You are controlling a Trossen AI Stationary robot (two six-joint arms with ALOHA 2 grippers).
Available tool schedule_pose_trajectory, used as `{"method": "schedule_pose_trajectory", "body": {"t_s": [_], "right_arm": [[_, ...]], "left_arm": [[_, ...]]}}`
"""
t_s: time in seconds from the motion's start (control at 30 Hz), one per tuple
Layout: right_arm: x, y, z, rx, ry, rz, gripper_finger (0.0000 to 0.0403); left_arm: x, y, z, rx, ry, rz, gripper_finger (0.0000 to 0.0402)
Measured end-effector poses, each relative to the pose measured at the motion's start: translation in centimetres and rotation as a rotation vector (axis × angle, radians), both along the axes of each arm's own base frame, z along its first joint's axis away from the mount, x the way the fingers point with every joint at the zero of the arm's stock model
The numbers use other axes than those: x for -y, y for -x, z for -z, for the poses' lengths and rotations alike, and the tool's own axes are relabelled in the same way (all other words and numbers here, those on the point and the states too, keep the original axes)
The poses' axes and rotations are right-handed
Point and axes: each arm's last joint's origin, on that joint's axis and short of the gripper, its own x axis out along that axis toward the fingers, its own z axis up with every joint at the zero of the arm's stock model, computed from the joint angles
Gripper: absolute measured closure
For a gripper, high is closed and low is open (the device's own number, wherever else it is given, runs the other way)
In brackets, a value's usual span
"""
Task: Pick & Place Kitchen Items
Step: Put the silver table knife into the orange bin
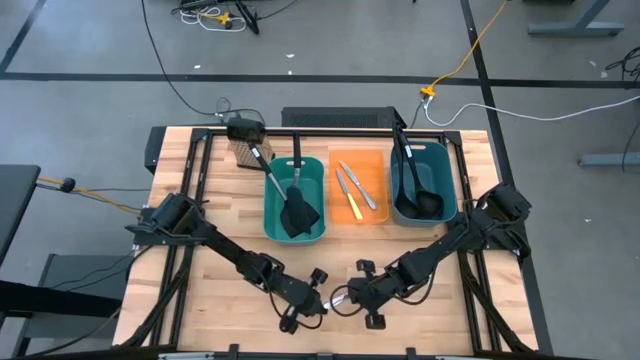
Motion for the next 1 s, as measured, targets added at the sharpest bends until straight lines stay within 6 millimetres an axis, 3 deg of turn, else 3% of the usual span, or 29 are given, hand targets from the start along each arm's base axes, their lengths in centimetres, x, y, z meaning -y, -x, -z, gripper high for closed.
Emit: {"method": "schedule_pose_trajectory", "body": {"t_s": [0.37,0.57,1.0], "right_arm": [[1.2,-0.6,1.8,0.029,0.215,0.113,0.0394],[2.8,0.6,2.1,-0.148,0.279,0.203,0.0394],[2.0,1.9,2.4,-0.316,0.138,0.180,0.0394]], "left_arm": [[0.6,0.2,-0.2,-0.019,0.075,0.041,0.0399],[0.8,0.4,0.0,-0.032,0.077,0.040,0.0399],[0.7,0.6,0.2,-0.046,0.041,0.014,0.0395]]}}
